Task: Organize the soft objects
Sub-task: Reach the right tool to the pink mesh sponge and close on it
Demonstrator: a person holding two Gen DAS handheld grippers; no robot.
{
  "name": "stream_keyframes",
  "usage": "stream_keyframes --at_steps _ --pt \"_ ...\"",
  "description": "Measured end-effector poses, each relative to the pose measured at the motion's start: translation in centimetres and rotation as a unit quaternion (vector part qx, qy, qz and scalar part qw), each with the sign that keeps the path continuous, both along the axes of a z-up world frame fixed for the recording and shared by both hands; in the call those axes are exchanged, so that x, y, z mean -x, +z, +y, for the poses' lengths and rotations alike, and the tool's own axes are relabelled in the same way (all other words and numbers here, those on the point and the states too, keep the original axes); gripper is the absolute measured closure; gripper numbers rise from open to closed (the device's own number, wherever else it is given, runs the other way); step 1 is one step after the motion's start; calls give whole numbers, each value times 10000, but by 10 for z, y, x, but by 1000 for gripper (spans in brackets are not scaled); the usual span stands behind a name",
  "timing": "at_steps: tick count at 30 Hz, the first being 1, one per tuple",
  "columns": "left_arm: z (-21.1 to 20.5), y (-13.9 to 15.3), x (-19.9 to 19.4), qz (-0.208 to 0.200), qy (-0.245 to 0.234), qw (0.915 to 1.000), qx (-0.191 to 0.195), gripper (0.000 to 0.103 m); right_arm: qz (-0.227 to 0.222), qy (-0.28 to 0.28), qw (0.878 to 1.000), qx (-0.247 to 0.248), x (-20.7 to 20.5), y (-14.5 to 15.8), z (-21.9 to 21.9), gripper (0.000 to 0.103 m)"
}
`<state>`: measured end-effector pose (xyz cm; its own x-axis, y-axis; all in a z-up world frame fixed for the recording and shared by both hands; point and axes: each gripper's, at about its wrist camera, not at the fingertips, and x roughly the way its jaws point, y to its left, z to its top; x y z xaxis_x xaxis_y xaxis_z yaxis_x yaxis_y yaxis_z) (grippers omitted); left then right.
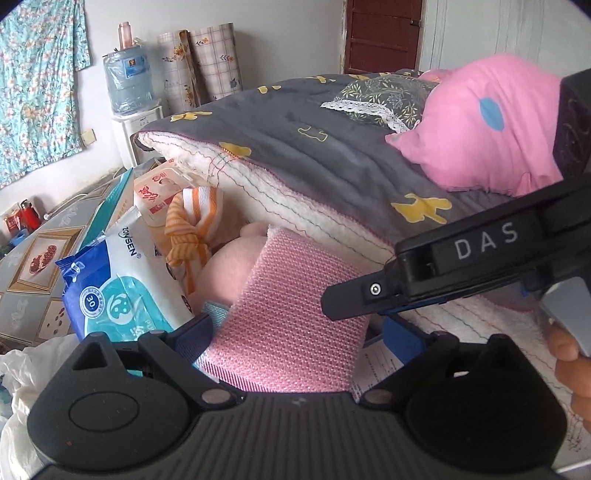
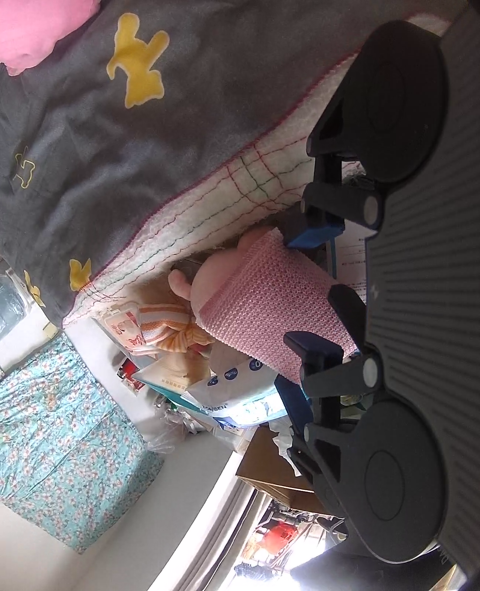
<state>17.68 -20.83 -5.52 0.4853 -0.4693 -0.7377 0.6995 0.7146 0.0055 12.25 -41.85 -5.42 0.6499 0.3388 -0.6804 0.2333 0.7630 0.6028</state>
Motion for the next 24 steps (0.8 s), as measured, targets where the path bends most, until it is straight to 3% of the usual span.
stream_keyframes --at_steps 2,7,9,11,13,18,24 --pt "1 -2 -1 25 71 10000 -19 16 -13 -40 10000 -34 -1 -2 -2 57" --pt "5 -2 -1 64 238 9996 104 20 -141 -105 9998 -36 6 2 -2 69" --pt "7 3 1 -1 246 9996 121 22 -175 -125 9998 -36 8 4 -1 70" --pt "8 8 4 -43 248 9995 179 33 -233 -169 9996 44 11 8 0 70" --pt "10 13 7 -76 259 9994 219 34 -335 -198 9992 53 15 13 0 70" --pt "5 11 9 -31 232 9997 110 31 -399 -316 9987 78 15 10 -1 71" --pt "-2 -2 10 150 160 9997 -125 19 -264 -326 9989 -204 12 -7 -7 72"
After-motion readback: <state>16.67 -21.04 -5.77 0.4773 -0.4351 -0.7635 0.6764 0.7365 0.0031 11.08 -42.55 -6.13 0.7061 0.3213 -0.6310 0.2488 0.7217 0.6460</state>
